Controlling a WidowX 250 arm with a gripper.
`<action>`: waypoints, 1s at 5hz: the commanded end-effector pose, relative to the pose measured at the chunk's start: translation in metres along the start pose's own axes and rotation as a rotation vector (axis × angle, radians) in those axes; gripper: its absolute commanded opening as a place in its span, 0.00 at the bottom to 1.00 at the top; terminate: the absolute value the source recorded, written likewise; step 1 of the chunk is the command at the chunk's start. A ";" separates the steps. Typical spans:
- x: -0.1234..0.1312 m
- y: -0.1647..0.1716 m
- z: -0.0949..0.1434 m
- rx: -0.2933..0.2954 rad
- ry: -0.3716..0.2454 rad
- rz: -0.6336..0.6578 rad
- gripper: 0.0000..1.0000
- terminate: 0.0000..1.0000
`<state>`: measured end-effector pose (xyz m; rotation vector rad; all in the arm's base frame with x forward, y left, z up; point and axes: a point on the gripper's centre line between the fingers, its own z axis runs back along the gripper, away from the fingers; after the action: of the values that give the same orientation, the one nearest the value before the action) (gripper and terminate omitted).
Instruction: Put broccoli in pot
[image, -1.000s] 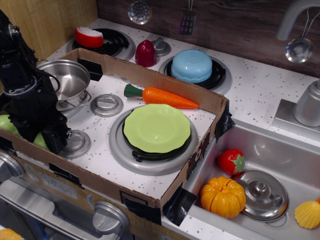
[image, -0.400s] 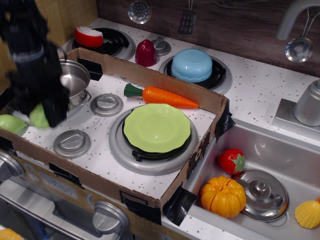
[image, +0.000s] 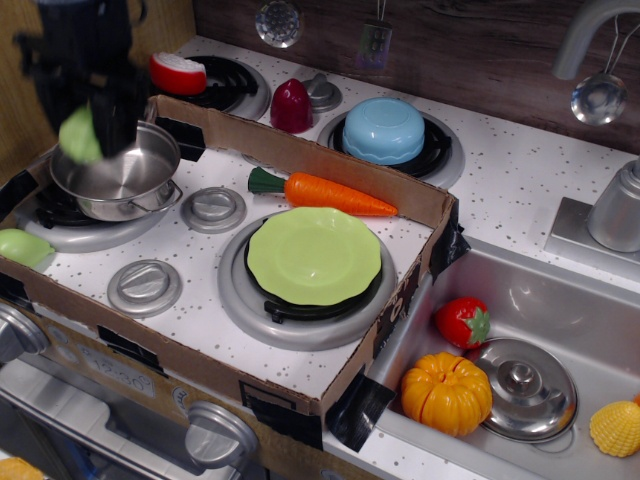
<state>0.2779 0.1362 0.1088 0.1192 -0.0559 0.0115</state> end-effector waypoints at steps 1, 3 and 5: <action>0.033 0.035 -0.002 0.004 -0.123 -0.062 0.00 0.00; 0.029 0.037 -0.015 -0.041 -0.110 -0.048 1.00 0.00; 0.031 0.035 -0.005 -0.014 -0.099 -0.044 1.00 0.00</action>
<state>0.3024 0.1720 0.0886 0.0687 -0.0967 -0.0316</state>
